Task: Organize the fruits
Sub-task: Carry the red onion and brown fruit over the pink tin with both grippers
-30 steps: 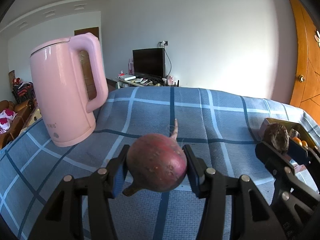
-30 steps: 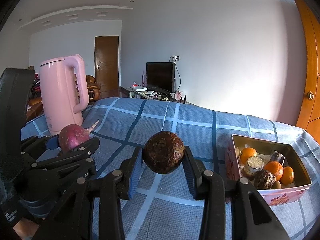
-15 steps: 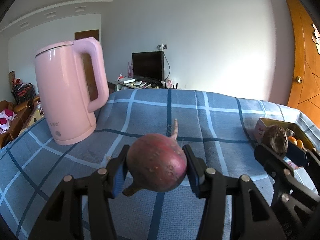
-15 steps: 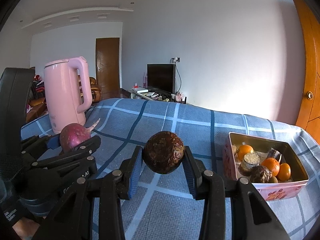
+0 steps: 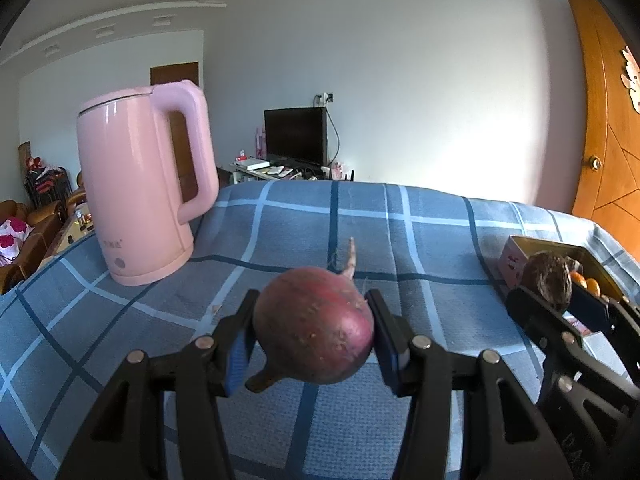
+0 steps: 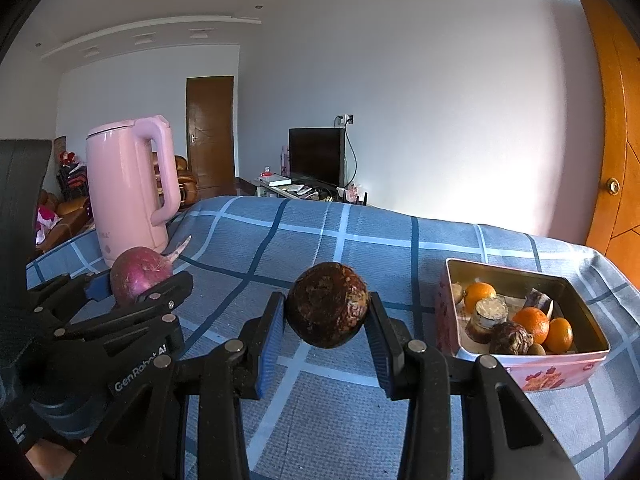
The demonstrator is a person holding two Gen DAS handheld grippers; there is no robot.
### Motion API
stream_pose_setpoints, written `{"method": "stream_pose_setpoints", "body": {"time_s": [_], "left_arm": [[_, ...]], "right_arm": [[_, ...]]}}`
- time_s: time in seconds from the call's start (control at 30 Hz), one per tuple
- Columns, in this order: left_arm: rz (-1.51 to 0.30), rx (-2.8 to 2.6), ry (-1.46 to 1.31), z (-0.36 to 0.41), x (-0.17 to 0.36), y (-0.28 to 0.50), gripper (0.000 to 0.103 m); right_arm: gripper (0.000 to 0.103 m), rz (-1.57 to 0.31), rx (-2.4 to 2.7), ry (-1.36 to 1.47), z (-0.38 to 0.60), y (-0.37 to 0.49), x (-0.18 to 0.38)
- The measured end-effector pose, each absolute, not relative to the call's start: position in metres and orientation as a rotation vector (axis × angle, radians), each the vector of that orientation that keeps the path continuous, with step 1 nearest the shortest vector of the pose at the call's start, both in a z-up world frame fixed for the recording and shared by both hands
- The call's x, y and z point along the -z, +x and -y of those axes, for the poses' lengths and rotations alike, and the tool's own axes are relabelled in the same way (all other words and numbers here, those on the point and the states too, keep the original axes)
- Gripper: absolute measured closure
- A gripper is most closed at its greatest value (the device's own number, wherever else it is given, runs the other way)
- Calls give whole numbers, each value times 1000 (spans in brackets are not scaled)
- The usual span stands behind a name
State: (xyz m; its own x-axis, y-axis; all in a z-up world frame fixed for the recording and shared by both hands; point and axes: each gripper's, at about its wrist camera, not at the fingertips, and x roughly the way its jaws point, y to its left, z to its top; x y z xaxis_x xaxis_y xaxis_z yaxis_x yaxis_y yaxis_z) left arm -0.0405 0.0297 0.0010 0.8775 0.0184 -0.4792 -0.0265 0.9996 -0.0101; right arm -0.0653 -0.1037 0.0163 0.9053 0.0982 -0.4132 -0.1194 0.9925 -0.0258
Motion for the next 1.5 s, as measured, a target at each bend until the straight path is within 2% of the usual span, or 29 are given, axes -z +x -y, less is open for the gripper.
{"method": "stream_pose_setpoints", "body": {"time_s": [1.5], "left_arm": [[-519, 65, 31, 39, -1, -64, 49]], "right_arm": [[61, -399, -31, -53, 164, -93, -18]]}}
